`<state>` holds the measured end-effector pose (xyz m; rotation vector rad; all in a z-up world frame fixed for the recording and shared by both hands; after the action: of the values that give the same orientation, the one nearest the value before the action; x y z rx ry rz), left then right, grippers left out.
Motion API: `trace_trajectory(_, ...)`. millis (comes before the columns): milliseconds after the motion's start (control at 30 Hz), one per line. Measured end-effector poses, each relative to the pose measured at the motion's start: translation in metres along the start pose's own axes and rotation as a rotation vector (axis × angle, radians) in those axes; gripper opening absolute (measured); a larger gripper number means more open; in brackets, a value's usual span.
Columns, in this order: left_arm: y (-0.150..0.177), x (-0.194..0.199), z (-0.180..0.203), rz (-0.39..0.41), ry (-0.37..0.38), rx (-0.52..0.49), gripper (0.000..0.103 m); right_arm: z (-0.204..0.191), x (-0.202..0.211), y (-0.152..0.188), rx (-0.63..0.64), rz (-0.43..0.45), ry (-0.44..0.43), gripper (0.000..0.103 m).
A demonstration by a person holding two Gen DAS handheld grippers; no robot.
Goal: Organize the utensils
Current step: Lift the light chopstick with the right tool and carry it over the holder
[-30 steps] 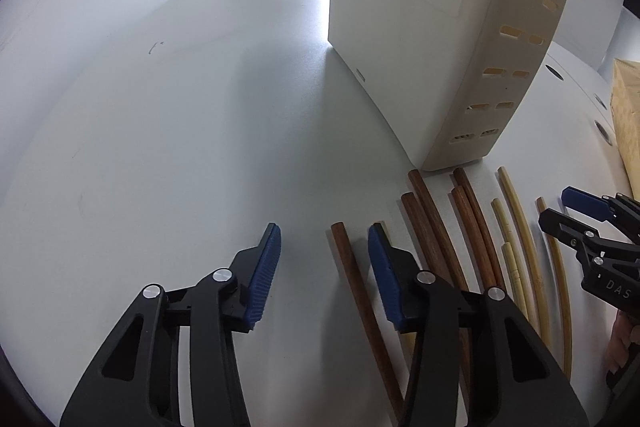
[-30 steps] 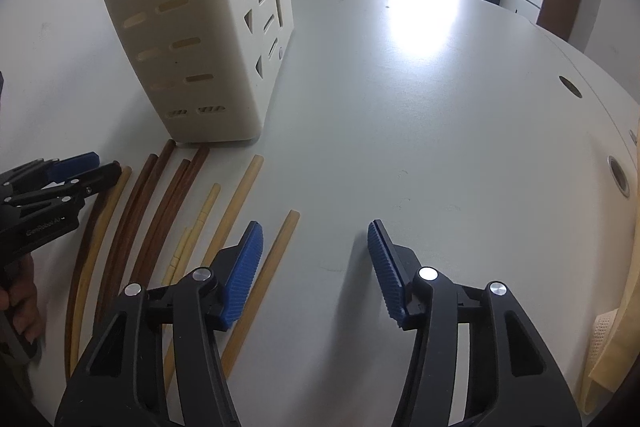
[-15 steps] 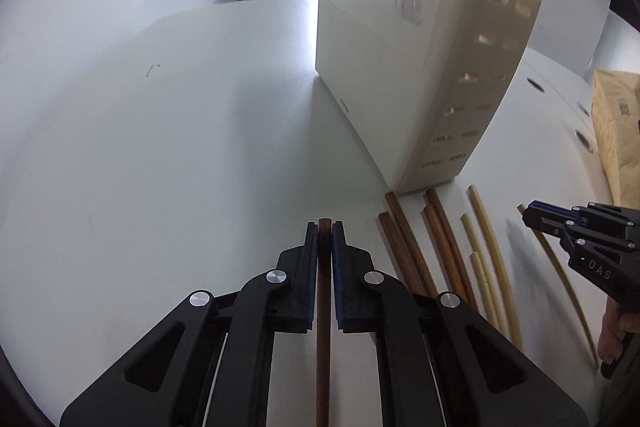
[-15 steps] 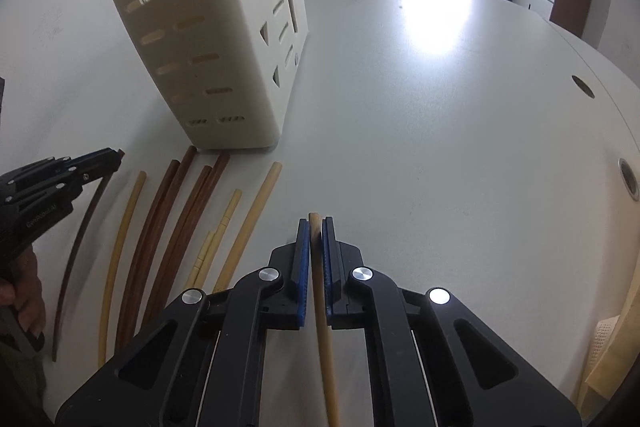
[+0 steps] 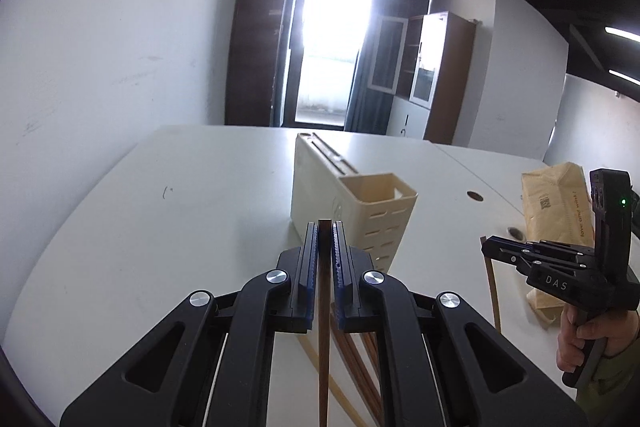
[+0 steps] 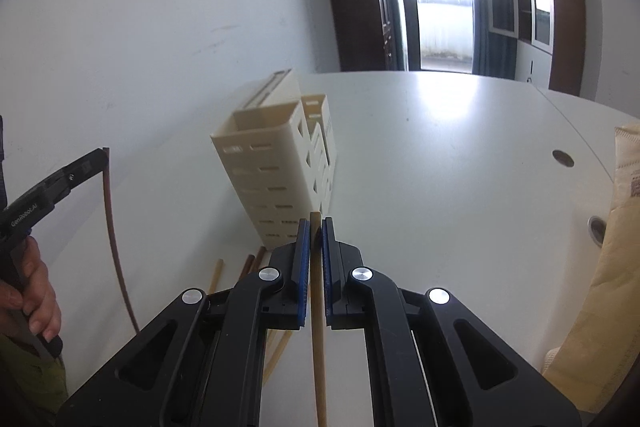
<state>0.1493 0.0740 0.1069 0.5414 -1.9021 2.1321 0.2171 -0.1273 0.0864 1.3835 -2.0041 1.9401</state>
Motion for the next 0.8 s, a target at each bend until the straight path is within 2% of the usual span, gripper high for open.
trace_trajectory(200,-0.022,0.023,0.018,0.078,0.008,-0.034,0.006,-0.009,0.024,-0.024,0.051,0.085,0.014,0.007)
trace_trajectory(567,-0.060,0.029,0.047,0.167,0.025,-0.068,0.006,-0.017,0.050,-0.062,0.081,0.195,-0.010,0.007)
trace_trajectory(800,-0.085,0.038,0.055,0.264,0.013,-0.057,0.006,-0.025,0.067,-0.086,0.100,0.317,-0.045,0.007)
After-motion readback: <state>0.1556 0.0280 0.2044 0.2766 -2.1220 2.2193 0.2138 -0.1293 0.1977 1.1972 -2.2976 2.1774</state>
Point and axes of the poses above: each gripper's, at about its wrist camera, not at the fingertips, and x roughly against the way its jaws point, z to its right, y to its underside, the point moved 7 cm from there along -x, roughly the way its jaws point, and after that the axes turned 6 degrees about -y, right-handed, at the moved point
